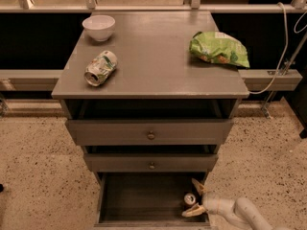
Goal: Place orange can into bottom drawer
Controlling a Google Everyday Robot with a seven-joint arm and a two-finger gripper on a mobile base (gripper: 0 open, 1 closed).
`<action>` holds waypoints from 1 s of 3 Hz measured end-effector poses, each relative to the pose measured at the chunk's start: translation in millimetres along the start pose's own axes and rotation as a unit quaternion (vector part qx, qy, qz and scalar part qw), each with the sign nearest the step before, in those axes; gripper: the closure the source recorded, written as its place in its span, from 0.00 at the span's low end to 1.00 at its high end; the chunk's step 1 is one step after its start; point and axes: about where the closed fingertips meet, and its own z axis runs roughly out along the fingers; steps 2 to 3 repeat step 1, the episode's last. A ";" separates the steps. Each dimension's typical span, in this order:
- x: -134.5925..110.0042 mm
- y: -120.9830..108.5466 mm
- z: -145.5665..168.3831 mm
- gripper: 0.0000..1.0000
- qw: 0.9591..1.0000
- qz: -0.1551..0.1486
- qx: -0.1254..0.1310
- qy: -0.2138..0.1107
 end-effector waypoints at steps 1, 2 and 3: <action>2.7 8.4 -34.7 0.00 0.999 -0.021 0.028 -0.004; 2.7 8.4 -34.7 0.00 0.999 -0.021 0.028 -0.004; 2.7 8.4 -34.7 0.00 0.999 -0.021 0.028 -0.004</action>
Offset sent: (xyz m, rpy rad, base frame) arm 0.0000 0.0000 0.0000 0.0000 0.0000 0.0000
